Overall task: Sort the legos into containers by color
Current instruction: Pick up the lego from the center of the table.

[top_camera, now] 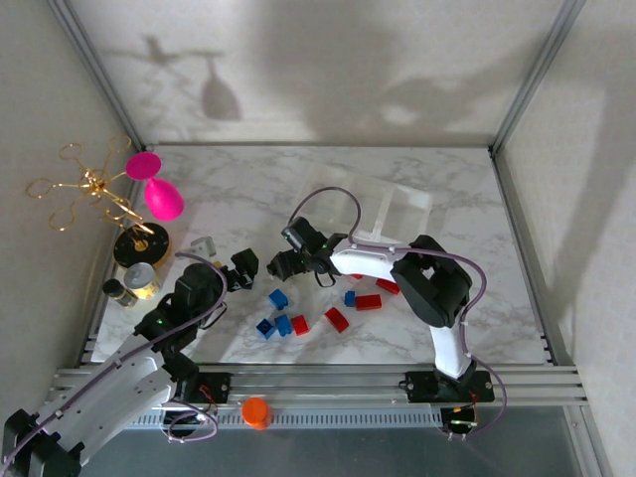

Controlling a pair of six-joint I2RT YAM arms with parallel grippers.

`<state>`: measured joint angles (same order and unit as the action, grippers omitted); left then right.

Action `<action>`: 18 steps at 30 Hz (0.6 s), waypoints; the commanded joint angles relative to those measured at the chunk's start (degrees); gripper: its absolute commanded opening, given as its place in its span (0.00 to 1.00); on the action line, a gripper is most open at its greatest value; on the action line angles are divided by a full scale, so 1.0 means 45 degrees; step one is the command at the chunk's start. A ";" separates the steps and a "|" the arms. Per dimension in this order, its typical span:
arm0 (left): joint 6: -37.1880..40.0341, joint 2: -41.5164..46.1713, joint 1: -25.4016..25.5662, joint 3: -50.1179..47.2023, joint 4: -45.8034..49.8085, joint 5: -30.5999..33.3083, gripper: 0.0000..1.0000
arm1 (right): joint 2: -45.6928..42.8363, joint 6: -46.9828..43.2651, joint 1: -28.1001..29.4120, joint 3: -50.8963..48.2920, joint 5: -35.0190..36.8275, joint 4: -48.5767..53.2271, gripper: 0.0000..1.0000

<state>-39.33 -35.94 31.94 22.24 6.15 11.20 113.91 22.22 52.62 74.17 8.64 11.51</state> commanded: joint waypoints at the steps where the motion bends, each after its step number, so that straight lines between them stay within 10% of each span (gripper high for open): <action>1: -0.0090 0.0134 0.0089 0.0019 0.0278 0.0363 0.99 | 0.0242 0.0014 0.0070 0.0203 0.0894 0.0509 0.83; 18: -0.0030 -0.0057 0.0090 0.0165 0.0127 0.0343 1.00 | -0.1007 0.0260 -0.0199 -0.0508 0.0621 0.0685 0.73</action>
<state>-39.29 -36.10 31.97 22.26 6.28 11.46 110.13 23.53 51.77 71.29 13.21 14.35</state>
